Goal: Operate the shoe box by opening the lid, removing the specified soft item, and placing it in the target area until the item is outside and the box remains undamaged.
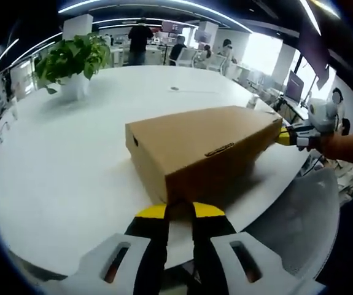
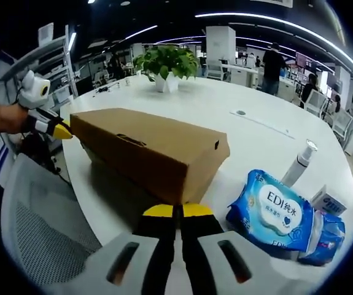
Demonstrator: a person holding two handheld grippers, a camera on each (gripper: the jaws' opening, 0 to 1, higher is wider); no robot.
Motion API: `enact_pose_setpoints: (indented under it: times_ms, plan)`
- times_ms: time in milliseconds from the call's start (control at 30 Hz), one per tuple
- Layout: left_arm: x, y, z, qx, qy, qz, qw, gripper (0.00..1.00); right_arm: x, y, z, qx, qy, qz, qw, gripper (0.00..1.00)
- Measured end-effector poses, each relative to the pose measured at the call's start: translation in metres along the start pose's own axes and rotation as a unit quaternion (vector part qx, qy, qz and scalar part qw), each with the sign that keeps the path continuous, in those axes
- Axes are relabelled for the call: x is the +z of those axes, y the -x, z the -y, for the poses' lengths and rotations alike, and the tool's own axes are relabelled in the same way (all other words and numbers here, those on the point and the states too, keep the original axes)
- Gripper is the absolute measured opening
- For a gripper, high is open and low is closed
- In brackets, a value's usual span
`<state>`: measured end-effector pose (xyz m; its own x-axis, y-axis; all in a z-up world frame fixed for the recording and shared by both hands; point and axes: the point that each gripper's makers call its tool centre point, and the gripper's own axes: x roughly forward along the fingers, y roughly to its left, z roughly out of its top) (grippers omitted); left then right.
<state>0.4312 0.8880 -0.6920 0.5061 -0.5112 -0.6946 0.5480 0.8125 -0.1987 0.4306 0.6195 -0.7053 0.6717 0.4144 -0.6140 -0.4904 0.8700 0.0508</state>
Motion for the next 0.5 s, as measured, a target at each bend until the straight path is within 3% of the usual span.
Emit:
enact_pose_setpoints:
  times_ms: [500]
  plan:
    - [-0.0048, -0.0051, -0.0033, 0.004, -0.001, -0.007, 1.0000, 0.11, -0.0045, 0.0034, 0.0022, -0.013, 0.028, -0.011, 0.9995, 0.01]
